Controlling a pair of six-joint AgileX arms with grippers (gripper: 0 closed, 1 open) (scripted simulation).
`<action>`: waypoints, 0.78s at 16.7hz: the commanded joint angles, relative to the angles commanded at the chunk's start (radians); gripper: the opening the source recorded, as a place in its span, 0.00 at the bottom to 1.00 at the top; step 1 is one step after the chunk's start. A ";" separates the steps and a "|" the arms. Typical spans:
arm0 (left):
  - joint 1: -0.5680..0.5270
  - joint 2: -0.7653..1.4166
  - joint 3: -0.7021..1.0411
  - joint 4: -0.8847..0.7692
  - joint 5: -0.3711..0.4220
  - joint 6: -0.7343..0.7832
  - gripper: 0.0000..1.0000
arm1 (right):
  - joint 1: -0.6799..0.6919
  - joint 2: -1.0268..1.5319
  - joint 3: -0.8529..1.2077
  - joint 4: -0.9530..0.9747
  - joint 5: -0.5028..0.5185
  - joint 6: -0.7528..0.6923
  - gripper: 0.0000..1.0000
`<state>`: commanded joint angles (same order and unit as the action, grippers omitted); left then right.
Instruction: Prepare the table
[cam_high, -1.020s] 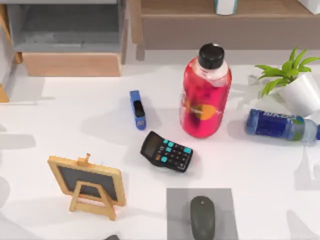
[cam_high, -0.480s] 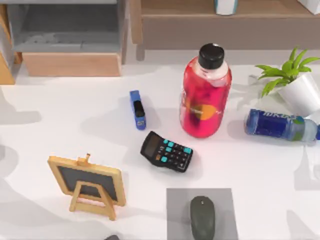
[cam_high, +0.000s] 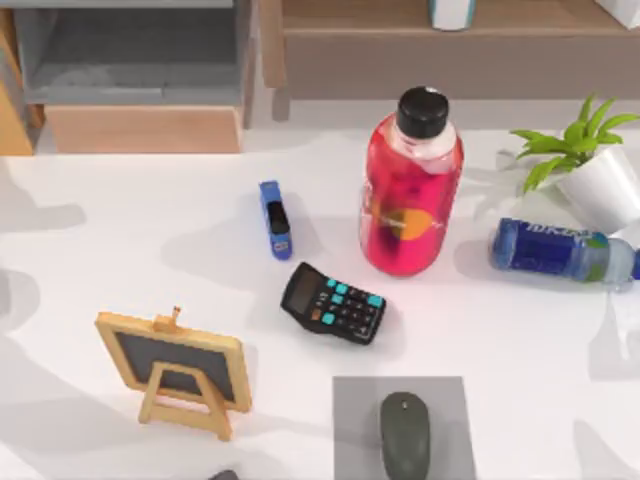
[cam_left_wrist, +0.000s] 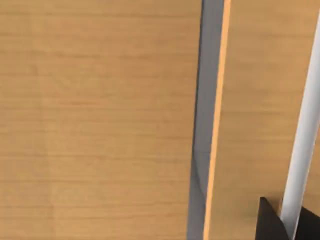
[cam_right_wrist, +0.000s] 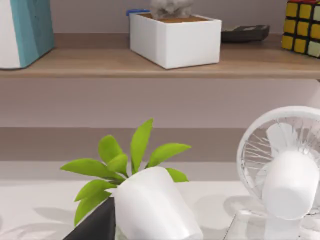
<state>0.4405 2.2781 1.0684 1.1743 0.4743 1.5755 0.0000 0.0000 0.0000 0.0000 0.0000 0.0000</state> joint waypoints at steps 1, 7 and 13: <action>-0.008 0.016 0.037 -0.017 -0.008 0.000 0.00 | 0.000 0.000 0.000 0.000 0.000 0.000 1.00; -0.046 0.083 0.185 -0.099 -0.045 -0.005 0.00 | 0.000 0.000 0.000 0.000 0.000 0.000 1.00; -0.046 0.083 0.185 -0.099 -0.045 -0.005 0.23 | 0.000 0.000 0.000 0.000 0.000 0.000 1.00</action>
<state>0.3941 2.3609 1.2534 1.0751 0.4292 1.5706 0.0000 0.0000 0.0000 0.0000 0.0000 0.0000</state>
